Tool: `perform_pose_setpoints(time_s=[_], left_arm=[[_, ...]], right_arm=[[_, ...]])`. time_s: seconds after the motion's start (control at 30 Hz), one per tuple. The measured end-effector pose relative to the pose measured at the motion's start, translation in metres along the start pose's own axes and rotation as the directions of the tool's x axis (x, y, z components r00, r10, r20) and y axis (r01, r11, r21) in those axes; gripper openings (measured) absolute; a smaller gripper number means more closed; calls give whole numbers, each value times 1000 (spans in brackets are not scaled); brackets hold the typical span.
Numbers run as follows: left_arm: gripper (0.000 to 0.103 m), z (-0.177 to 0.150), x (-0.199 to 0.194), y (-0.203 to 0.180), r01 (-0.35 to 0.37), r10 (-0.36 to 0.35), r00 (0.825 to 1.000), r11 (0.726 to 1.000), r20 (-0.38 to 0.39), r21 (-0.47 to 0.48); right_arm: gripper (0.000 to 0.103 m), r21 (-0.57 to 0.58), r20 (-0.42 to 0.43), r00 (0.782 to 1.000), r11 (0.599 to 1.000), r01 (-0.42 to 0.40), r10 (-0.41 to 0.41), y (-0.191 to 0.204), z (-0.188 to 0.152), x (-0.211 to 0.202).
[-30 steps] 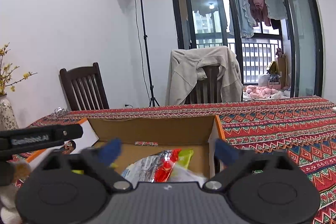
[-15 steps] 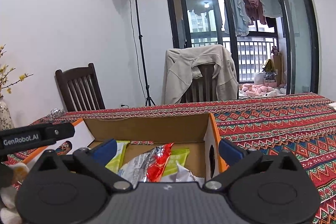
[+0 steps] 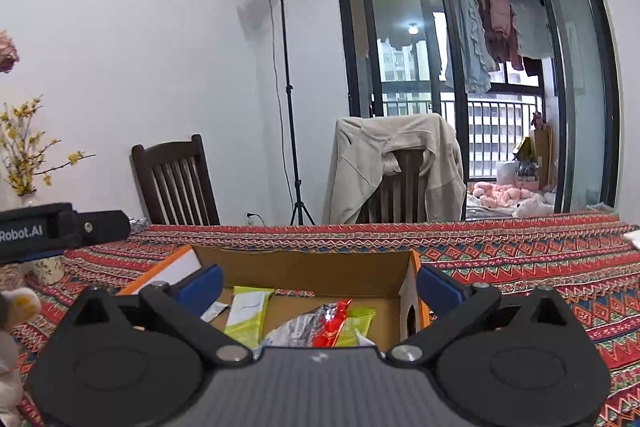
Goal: Organize snacks
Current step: 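Withdraw both tools from the box back over the snack pile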
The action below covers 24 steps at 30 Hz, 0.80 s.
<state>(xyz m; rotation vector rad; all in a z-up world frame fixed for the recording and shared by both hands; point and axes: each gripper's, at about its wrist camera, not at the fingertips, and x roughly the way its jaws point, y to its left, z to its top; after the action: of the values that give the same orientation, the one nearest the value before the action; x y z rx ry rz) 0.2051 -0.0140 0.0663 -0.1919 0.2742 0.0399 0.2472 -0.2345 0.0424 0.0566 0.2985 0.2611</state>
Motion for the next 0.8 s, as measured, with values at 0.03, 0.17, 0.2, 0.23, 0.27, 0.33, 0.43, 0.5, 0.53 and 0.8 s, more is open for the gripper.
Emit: perform_pose_setpoints(time_s=[0.03,0.17,0.2,0.23,0.27,0.33,0.43,0.5,0.53,0.8], left_arm=[[103,-1,-4,2,-5,5,1000,1000,-2,4],[103,-11,-19,15,-31,31,999,999,-19,17],[103,-15,-24,19,-37,37,999,999,-24,16],[103,-19,-27,23,-42,42,999,999,-31,18],[103,-23,-31,28,-45,46,998,999,-38,20],[103,-30,-36,36,-52,53,997,998,-55,28],[103,-44,-46,48,-59,62,995,997,-80,39],[103,-54,-52,55,-67,71,993,997,-98,45],[103,-59,-53,59,-70,74,992,997,-106,42],[103,-85,-64,80,-84,93,987,994,-128,74]], right_arm=[[103,-3,-1,1000,1000,1,-1,1,0,-4],[103,2,-20,1000,1000,7,-7,5,-8,-17],[103,2,-28,1000,1000,7,-7,5,-11,-21],[103,0,-37,999,1000,8,-8,6,-15,-24],[103,-2,-45,999,1000,9,-9,7,-18,-28],[103,-7,-66,998,1000,9,-10,9,-27,-34],[103,11,-99,995,1000,10,-9,9,-40,-43],[103,21,-124,992,1000,10,-7,10,-50,-49],[103,18,-137,991,1000,11,-9,10,-55,-50],[103,14,-203,979,1000,28,-24,10,-85,-65]])
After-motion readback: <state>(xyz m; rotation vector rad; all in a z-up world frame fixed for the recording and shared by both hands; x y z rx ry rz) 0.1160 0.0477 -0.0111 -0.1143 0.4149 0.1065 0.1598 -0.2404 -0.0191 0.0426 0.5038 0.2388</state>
